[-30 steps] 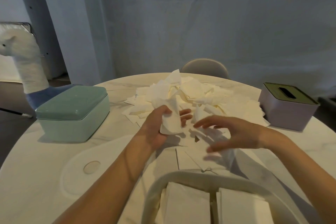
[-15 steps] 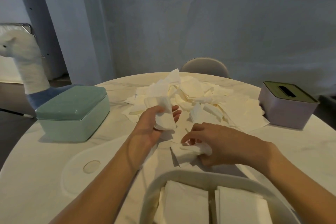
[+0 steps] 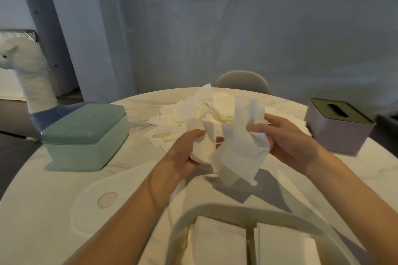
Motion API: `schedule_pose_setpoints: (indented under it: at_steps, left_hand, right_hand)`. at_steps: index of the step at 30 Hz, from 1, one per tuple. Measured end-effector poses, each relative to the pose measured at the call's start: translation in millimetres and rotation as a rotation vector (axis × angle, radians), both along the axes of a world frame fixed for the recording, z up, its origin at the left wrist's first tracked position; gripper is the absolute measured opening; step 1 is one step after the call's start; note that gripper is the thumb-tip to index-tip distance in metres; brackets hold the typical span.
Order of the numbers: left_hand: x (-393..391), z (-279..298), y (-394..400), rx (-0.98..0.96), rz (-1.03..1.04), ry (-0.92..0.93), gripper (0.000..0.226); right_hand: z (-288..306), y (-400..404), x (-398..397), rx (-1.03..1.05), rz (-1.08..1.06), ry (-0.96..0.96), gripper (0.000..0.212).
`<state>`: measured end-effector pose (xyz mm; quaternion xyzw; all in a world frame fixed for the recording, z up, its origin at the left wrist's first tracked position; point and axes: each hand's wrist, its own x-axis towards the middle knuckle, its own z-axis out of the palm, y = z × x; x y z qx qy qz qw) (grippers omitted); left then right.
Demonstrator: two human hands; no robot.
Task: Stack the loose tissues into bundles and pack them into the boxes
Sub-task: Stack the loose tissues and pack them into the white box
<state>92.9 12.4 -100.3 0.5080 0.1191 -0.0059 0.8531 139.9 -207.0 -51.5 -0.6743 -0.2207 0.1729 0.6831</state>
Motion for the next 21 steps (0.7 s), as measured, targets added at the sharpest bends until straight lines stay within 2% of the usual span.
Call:
schedule_pose_setpoints:
  at_steps: [3, 7, 10, 13, 15, 17, 18, 21]
  left_hand:
    - [-3.3, -3.8, -16.4, 0.138, -0.150, 0.018, 0.034]
    - [-4.5, -3.3, -30.6, 0.024, -0.322, -0.044, 0.046]
    - [-11.4, 2.4, -31.8, -0.017, -0.391, -0.049, 0.047]
    - [-14.3, 1.8, -26.2, 0.178, -0.465, -0.092, 0.034]
    - [-12.1, -1.7, -23.0, 0.333, -0.412, -0.138, 0.032]
    - [-10.2, -4.1, -21.3, 0.327, -0.389, -0.130, 0.036]
    - [-9.9, -4.4, -20.8, 0.307, -0.393, -0.128, 0.038]
    - [-7.5, -6.2, -17.5, 0.300, -0.409, -0.120, 0.041]
  right_hand:
    - [-1.5, 3.5, -1.1, 0.060, 0.059, 0.099, 0.054]
    - [-7.4, 4.8, 4.2, 0.022, 0.048, 0.126, 0.052]
    - [-9.9, -0.1, 13.7, -0.041, -0.042, 0.110, 0.038]
    - [-12.4, -4.0, 21.6, -0.040, -0.124, 0.106, 0.034]
    - [-14.3, -5.3, 23.9, -0.027, -0.126, 0.136, 0.049]
    - [-15.5, -4.5, 22.7, -0.079, -0.112, 0.156, 0.070]
    - [-16.4, -4.1, 22.5, -0.110, -0.122, 0.148, 0.073]
    - [-17.9, -5.8, 21.8, -0.111, -0.188, 0.123, 0.047]
